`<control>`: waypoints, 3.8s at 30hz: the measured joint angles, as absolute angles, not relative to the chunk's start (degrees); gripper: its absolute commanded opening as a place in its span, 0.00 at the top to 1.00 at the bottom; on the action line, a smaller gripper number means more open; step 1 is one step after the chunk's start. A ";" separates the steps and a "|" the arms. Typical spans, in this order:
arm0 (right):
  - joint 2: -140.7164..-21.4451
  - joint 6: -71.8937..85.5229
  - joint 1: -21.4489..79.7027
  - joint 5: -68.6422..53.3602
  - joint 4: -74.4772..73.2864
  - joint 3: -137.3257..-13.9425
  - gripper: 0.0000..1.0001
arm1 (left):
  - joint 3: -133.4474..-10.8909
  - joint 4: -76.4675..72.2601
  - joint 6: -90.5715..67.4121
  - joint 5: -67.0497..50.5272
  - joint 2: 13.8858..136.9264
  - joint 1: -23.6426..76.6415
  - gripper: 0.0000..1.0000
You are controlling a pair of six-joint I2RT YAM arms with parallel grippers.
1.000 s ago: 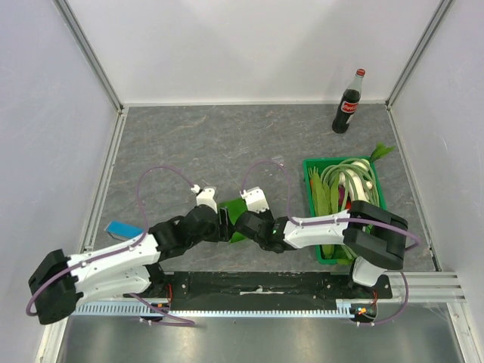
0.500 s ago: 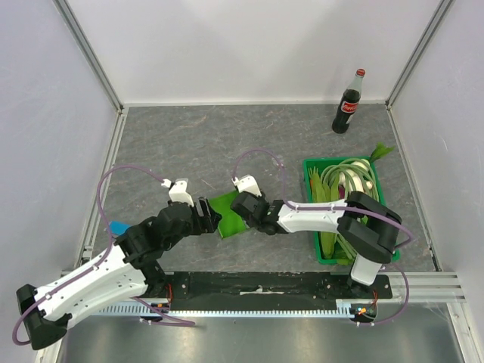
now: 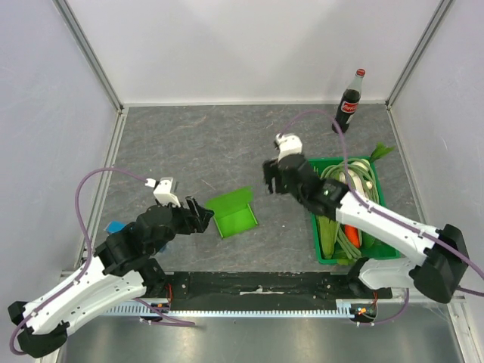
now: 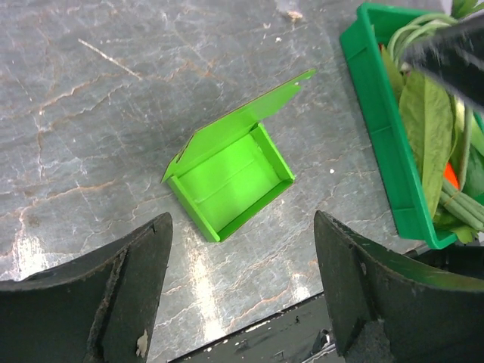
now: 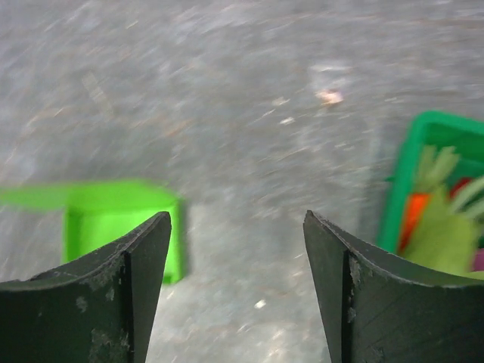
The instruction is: Fold the paper box
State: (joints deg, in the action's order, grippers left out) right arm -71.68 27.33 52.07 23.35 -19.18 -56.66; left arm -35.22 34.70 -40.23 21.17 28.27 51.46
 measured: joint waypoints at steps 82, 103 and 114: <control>-78.24 25.08 50.59 5.67 -21.63 -51.05 0.37 | -28.64 35.83 -45.78 15.09 22.52 51.44 0.27; -96.64 59.55 48.45 18.22 -26.89 -55.90 0.32 | -27.79 34.13 -46.59 12.93 22.31 51.44 0.28; -102.80 63.33 51.07 24.99 -32.93 -62.89 0.57 | -27.79 34.15 -46.50 12.91 21.91 51.44 0.28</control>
